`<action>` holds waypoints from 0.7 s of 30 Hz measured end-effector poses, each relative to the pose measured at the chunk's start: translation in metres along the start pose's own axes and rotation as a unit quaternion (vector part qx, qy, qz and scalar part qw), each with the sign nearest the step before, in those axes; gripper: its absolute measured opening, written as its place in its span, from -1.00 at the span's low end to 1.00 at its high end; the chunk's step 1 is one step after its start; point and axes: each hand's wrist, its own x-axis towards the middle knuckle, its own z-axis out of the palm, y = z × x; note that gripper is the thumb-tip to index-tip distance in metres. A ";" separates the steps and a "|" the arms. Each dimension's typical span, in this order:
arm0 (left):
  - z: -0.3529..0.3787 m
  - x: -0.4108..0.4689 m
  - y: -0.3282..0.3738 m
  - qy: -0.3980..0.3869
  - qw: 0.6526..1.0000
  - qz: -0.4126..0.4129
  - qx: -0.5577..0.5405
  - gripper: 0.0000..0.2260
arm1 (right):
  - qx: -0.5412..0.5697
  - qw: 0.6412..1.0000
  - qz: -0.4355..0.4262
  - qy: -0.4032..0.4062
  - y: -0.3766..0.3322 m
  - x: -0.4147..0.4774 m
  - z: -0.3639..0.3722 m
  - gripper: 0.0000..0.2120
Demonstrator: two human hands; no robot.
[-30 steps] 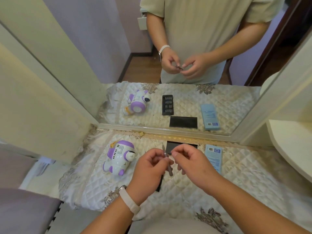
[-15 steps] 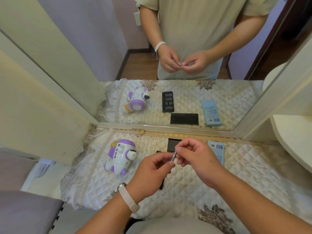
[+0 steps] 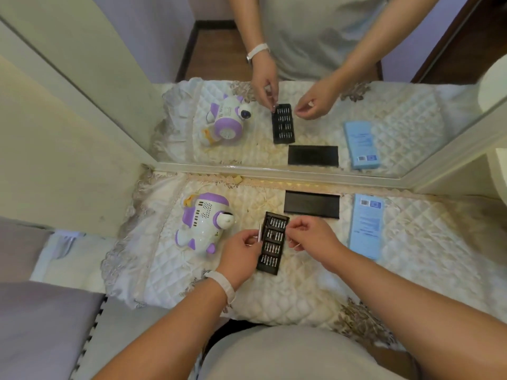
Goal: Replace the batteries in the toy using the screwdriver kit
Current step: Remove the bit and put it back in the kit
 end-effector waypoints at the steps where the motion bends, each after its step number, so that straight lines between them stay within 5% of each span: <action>1: 0.003 0.005 -0.004 0.001 1.000 -0.004 0.020 -0.83 | -0.020 1.000 0.005 0.007 0.006 0.006 0.005 -0.98; 8: 0.011 0.034 -0.021 0.011 0.991 -0.002 0.132 -0.89 | -0.109 0.994 0.010 0.017 0.026 0.036 0.032 -0.92; 21: 0.018 0.052 -0.025 0.001 0.988 -0.004 0.153 -0.88 | -0.217 0.974 -0.026 0.063 0.032 0.037 0.050 -0.90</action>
